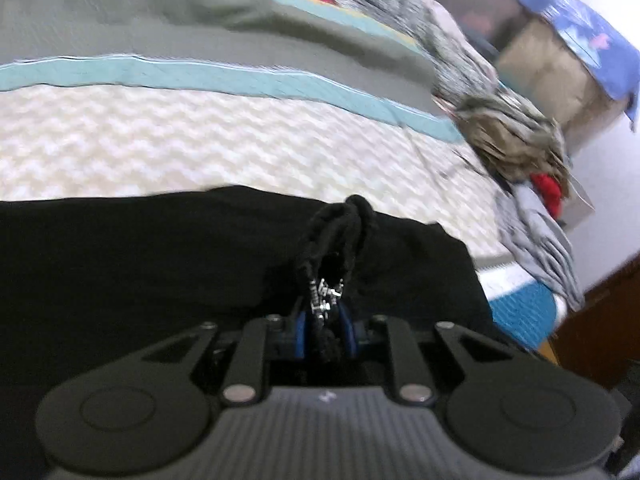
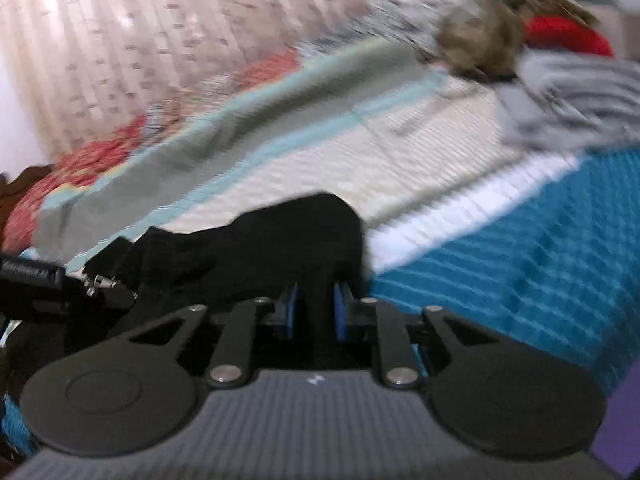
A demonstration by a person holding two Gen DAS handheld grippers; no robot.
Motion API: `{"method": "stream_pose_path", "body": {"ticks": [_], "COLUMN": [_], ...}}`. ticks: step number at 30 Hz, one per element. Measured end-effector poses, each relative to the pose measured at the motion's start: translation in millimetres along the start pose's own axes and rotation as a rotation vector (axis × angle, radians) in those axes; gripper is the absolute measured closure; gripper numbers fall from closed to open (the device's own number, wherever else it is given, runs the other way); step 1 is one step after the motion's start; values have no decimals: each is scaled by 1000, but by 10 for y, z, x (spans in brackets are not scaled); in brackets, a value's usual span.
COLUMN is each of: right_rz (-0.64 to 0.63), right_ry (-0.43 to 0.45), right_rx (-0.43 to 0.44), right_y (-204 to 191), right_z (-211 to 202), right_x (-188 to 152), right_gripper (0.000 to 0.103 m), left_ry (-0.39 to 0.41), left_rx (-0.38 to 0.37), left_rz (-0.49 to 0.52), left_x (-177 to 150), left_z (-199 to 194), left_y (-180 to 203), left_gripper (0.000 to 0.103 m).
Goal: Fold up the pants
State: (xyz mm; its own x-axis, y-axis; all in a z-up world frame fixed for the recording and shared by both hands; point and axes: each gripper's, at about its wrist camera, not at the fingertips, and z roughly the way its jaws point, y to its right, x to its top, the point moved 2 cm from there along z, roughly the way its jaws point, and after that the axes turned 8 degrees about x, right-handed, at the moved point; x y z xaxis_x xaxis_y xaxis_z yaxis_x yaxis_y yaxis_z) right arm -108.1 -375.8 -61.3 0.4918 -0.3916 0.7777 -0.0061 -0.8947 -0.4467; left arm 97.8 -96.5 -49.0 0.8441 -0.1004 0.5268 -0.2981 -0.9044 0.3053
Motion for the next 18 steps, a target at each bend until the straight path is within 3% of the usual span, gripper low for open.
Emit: {"method": "stream_pose_path", "body": {"ticks": [2,4,8,10,12,15,18], "right_rz": [-47,-74,-156,-199,-218,-215,-188], "right_ry": [-8,-11,0,-84,-223,-196,-112], "right_rx": [-17,-38,-33,-30,-44,-44,18], "right_y": [-93,-136,-189,-229,-194,-219,-309], "right_z": [95,160,136,268,456,431,325], "right_x": [-21,-35,-125,-181,-270,-231,-111], "right_gripper": [67,63,62,62,61,61,60], "left_ry": [-32,-93,-107,-78,-41,34,135], "left_rx": [51,94,59,32,-5,-58,-31], "left_rz": [-61,-125,-163,-157,-165,-199,-253], "left_x": [-20,-73,-141,-136,-163,-257,-450], "left_z": [67,185,144,11,-145,-530,-971], "left_y": [-189,-340,-484,-546,-635,-909,-1295], "left_gripper": [80,53,52,50,50,48,37]}}
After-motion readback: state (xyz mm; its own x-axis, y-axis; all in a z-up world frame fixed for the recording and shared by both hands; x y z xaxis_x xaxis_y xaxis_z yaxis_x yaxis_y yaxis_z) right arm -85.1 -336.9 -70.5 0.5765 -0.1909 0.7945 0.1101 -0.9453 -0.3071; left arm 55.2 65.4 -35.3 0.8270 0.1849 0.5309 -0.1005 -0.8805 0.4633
